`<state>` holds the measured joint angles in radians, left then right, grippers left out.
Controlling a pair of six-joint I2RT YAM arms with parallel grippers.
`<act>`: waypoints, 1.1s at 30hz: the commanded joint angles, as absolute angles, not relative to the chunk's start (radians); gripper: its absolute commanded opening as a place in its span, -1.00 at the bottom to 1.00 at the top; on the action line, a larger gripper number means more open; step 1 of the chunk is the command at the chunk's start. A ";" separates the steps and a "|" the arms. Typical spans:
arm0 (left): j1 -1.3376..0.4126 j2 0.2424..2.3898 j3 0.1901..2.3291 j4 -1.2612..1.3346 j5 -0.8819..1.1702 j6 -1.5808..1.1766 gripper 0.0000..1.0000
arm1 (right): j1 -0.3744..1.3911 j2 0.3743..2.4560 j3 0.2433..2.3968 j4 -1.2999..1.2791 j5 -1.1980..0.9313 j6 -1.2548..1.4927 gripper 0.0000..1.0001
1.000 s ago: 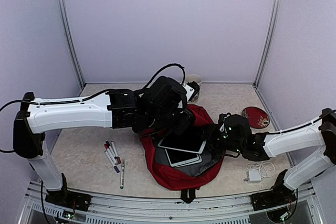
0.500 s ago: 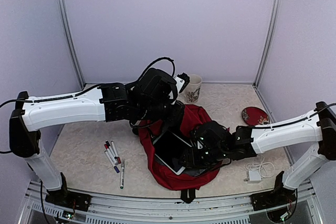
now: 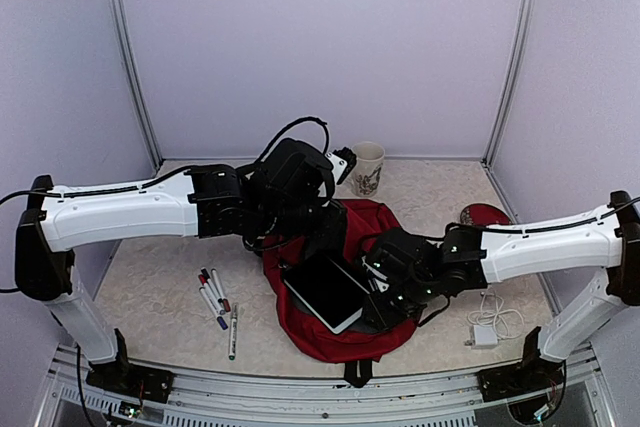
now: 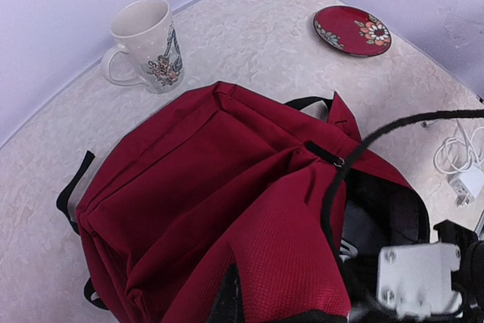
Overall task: Pack the student bag
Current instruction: Place the pen in the largest pocket of the bag.
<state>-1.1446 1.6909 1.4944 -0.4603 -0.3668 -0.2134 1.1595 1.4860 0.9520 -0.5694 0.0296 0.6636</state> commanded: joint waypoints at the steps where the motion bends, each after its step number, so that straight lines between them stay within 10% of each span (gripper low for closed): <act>1: -1.135 1.660 1.488 -0.424 -0.376 -0.219 -1.00 | 1.247 1.464 0.889 -0.328 -0.093 0.432 -0.33; 13: -1.127 1.652 1.493 -0.428 -0.360 -0.224 -1.00 | 1.199 1.700 0.866 0.045 -0.026 0.247 -0.67; 25: -1.129 1.642 1.487 -0.425 -0.340 -0.228 -1.00 | 1.106 1.824 0.979 0.181 0.198 0.249 -0.70; 33: -1.125 1.644 1.455 -0.438 -0.363 -0.239 -1.00 | 1.145 1.672 0.960 0.127 -0.028 0.132 -0.59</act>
